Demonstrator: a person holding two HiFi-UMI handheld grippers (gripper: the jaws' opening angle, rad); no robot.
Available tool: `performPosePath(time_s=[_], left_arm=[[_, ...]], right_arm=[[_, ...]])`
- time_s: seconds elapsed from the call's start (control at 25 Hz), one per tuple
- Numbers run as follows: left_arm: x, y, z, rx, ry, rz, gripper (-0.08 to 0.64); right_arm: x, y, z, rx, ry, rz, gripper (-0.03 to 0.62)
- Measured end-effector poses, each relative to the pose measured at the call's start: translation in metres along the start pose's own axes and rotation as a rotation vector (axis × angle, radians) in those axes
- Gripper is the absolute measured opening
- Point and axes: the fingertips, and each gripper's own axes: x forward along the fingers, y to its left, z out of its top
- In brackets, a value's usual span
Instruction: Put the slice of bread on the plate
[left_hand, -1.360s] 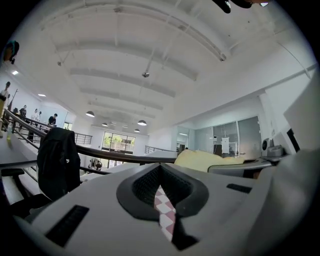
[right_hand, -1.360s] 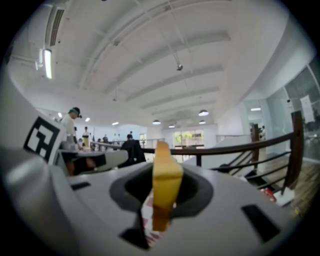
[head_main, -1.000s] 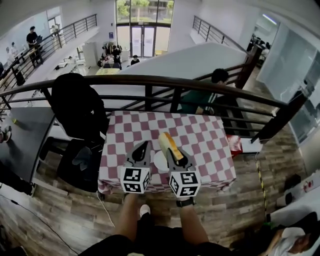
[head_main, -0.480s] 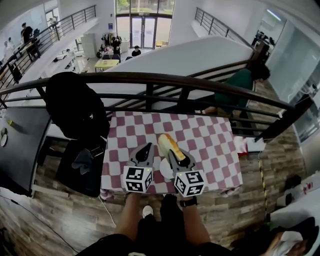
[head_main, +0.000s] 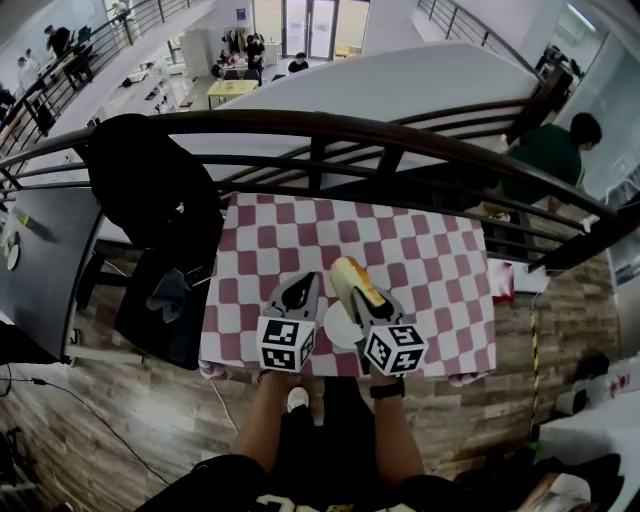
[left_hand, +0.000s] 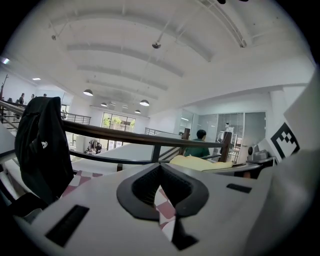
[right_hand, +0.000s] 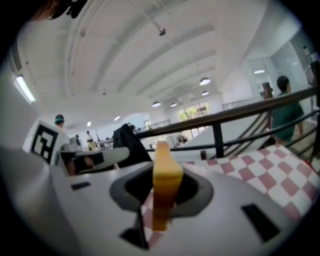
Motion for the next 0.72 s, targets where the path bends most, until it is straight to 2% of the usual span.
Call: performPosePath(time_s=[0.2, 0.36, 0.48, 0.6, 0.72], left_arm=[[0.011, -0.001, -0.03, -0.011, 0.052, 0.009, 0.017], [0.017, 0.001, -0.062, -0.042, 0.109, 0.016, 0.017], [0.02, -0.003, -0.082, -0.046, 0.147, 0.011, 0.017], [0.023, -0.003, -0.098, -0.049, 0.177, 0.009, 0.017], [0.023, -0.003, -0.114, -0.059, 0.205, 0.0, 0.017]], right_arm=[[0.007, -0.029, -0.039, 0.1, 0.082, -0.002, 0.101], [0.007, -0.046, -0.082, 0.136, 0.183, -0.049, 0.101], [0.007, -0.052, -0.11, 0.18, 0.238, -0.053, 0.101], [0.009, -0.054, -0.129, 0.218, 0.262, -0.051, 0.101], [0.011, -0.05, -0.139, 0.296, 0.251, -0.016, 0.101]])
